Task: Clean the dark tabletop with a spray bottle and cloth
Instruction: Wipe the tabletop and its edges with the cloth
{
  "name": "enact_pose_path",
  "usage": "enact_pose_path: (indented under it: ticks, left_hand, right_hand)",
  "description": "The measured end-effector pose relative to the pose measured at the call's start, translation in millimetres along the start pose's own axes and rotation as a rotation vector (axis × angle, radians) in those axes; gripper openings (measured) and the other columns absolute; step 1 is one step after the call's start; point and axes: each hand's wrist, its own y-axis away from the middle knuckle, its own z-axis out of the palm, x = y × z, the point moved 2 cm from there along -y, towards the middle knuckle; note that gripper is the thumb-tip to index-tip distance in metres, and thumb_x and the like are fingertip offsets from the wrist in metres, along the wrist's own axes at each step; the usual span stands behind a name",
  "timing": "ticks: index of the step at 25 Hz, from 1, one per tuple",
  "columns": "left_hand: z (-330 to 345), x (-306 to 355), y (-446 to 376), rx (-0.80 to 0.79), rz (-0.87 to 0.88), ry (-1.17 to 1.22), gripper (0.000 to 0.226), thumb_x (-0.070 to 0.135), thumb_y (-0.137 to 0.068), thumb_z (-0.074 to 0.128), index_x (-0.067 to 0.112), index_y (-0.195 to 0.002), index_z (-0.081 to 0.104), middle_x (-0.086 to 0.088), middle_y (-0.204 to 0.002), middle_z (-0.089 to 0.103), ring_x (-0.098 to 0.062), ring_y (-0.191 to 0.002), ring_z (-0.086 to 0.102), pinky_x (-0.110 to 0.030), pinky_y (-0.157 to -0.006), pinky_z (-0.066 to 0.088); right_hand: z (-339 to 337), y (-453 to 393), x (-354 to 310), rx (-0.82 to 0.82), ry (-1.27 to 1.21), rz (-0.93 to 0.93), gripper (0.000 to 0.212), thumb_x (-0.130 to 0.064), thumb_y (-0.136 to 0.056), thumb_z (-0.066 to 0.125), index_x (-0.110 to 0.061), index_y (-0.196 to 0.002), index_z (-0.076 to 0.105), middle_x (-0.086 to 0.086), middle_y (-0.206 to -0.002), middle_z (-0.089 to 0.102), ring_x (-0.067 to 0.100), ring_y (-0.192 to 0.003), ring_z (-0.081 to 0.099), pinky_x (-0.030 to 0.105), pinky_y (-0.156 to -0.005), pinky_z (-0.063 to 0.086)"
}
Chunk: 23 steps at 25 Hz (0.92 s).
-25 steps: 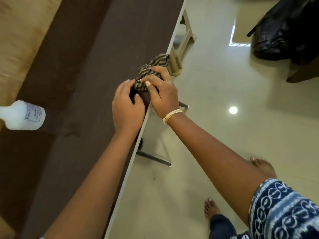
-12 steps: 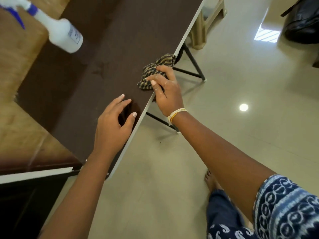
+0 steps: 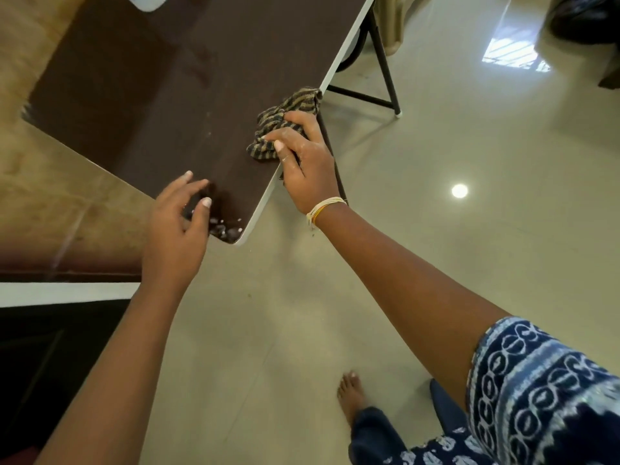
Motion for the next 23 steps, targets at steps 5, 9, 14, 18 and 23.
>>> enact_pose_path:
  ticks: [5,9,14,18,23]
  left_hand:
    - [-17,-67,-21,-0.017,0.025,-0.004,0.036,0.014,-0.101,0.048,0.017,-0.136,0.055,-0.003,-0.151,0.043,-0.015,-0.139,0.036,-0.020,-0.107,0.025]
    - [-21,-113,-31,-0.198,0.187,-0.193,0.052,0.021,-0.104,0.042,0.019,-0.154,0.027,-0.001,-0.162,0.022,-0.017,-0.148,0.021,-0.034,-0.115,0.024]
    - [-15,-131,-37,-0.191,0.288,-0.230,0.055,0.020,-0.104,0.041,0.020,-0.155,0.022,-0.002,-0.163,0.018,-0.019,-0.149,0.018,-0.037,-0.112,0.028]
    - [-11,-127,-31,-0.143,0.262,-0.188,0.058,0.011,-0.102,0.043,0.021,-0.155,0.023,0.000,-0.164,0.016,-0.017,-0.149,0.018,-0.032,-0.109,0.032]
    - [-7,-125,-27,-0.137,0.249,-0.177,0.061,0.006,-0.101,0.042,0.020,-0.156,0.020,0.001,-0.164,0.013,-0.018,-0.151,0.013,-0.038,-0.111,0.034]
  right_hand:
    - [26,33,-12,0.121,-0.032,0.007,0.021,-0.006,-0.091,0.053,-0.007,-0.096,0.073,0.010,-0.124,0.052,0.012,-0.107,0.054,0.007,-0.090,0.041]
    - [47,70,-23,0.170,-0.043,0.004,0.019,-0.003,-0.091,0.053,-0.004,-0.095,0.072,0.012,-0.122,0.052,0.011,-0.107,0.052,0.006,-0.092,0.037]
    - [77,117,-43,0.233,-0.003,0.022,0.018,-0.001,-0.090,0.055,-0.005,-0.095,0.072,0.011,-0.123,0.053,-0.006,-0.108,0.048,0.004,-0.093,0.035]
    - [96,148,-55,0.166,0.105,0.009,0.017,-0.007,-0.090,0.056,-0.006,-0.096,0.071,0.009,-0.126,0.052,0.016,-0.108,0.055,0.027,-0.093,0.050]
    - [83,175,-58,0.029,0.191,-0.043,0.027,-0.016,-0.094,0.047,-0.003,-0.098,0.070,0.010,-0.115,0.055,0.019,-0.098,0.058,0.029,-0.086,0.053]
